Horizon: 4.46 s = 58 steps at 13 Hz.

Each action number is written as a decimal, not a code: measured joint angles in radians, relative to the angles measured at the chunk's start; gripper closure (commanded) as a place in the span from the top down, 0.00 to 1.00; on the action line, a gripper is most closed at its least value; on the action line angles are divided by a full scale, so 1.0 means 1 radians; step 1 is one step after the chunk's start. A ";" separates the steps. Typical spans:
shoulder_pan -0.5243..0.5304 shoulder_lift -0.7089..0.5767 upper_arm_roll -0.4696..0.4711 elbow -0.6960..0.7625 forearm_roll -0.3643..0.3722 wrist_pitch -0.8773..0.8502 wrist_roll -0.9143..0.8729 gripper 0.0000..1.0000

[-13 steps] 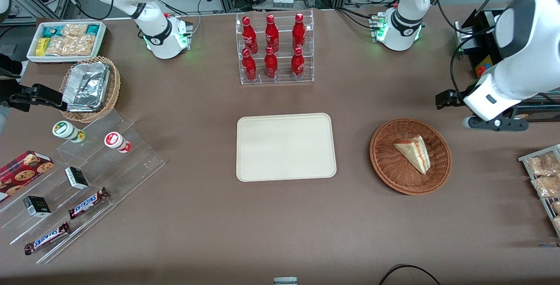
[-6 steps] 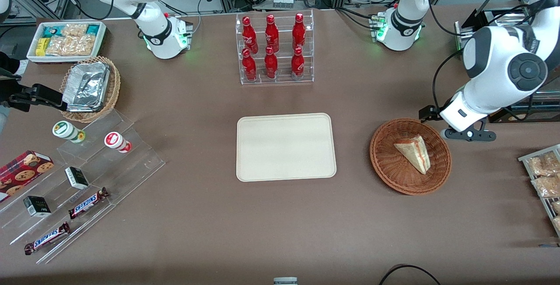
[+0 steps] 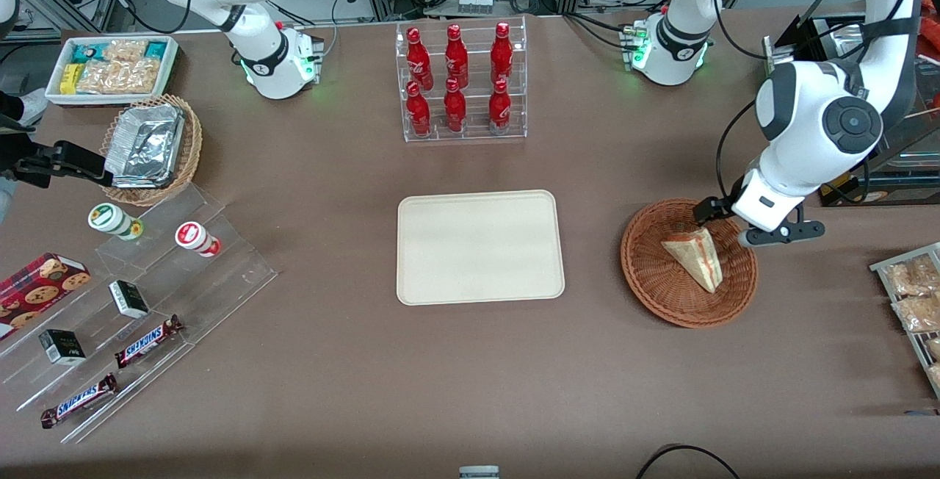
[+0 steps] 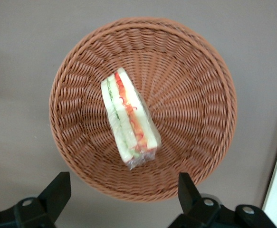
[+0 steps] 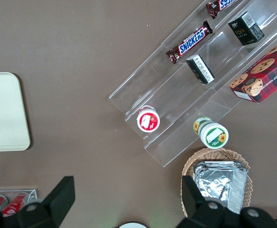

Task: Place sandwich from basket to tray
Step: 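Lower the open left gripper around the wrapped sandwich, then close the left gripper on the sandwich and lift it, then carry the sandwich with the left gripper over the white tray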

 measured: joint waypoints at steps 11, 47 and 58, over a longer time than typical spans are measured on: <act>-0.011 0.109 -0.006 0.003 0.000 0.064 -0.323 1.00; -0.270 0.310 -0.148 0.443 0.040 -0.339 -0.437 0.00; -0.515 0.576 -0.149 0.695 0.040 -0.187 -0.555 0.00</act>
